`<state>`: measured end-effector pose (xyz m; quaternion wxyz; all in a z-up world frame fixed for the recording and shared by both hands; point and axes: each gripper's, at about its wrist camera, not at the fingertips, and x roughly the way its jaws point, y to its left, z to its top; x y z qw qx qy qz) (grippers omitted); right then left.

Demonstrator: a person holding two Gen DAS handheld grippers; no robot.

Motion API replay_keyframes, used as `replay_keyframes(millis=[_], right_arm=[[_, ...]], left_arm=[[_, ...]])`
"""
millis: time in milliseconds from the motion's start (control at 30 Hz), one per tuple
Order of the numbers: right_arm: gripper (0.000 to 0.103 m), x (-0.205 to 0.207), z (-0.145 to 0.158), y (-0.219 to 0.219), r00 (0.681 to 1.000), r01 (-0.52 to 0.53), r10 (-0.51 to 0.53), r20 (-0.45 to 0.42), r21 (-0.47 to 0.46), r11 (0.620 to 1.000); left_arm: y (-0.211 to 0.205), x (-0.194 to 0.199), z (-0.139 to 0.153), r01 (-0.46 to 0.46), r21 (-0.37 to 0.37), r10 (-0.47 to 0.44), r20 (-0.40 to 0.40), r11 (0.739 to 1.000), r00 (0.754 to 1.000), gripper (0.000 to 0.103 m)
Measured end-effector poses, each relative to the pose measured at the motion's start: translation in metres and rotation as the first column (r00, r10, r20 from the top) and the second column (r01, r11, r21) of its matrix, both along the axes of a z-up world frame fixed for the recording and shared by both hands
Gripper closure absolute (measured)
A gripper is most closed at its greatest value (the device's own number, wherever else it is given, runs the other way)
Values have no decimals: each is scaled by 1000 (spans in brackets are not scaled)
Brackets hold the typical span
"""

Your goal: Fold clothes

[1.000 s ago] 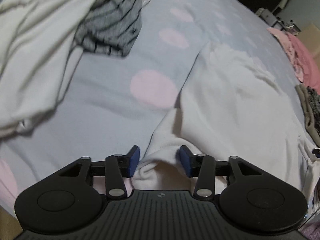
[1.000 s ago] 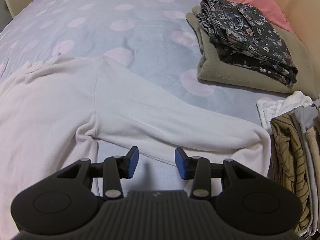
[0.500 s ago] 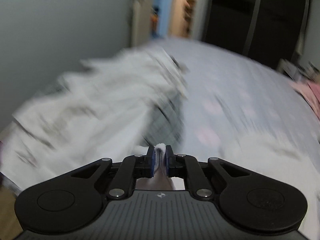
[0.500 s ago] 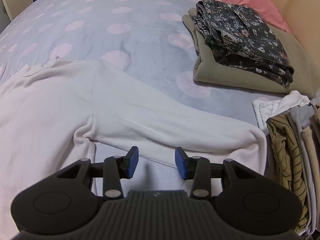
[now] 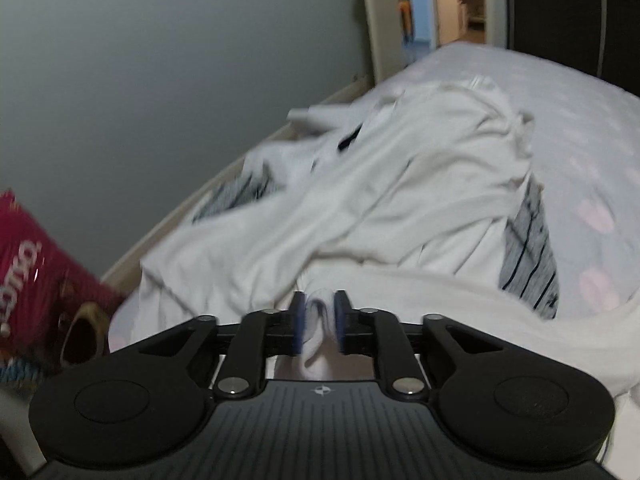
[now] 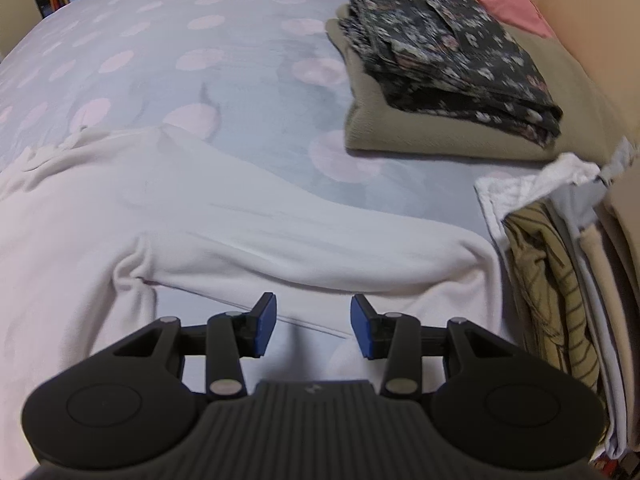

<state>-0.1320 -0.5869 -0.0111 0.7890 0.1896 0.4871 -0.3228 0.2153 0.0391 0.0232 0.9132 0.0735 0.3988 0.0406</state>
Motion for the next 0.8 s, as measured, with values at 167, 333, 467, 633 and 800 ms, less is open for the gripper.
replay_keyframes(millis=[167, 333, 467, 633, 800], right_arm=[[58, 3, 1, -8, 999, -27, 26, 34, 31, 999], [58, 5, 2, -16, 996, -54, 50, 69, 61, 997], [58, 28, 8, -16, 985, -140, 133, 112, 53, 989], [58, 73, 9, -11, 961, -244, 240, 138, 19, 970], [58, 124, -1, -14, 933, -320, 313, 175, 15, 947]], left_arm=[[-19, -7, 18, 35, -29, -33, 66, 999, 997, 74], [-65, -8, 36, 204, -59, -198, 105, 977, 975, 64], [-125, 4, 25, 365, -105, -361, 51, 925, 931, 64], [-207, 18, -8, 530, -140, -537, -14, 836, 844, 64], [-277, 29, -52, 631, -186, -650, -64, 753, 757, 64]])
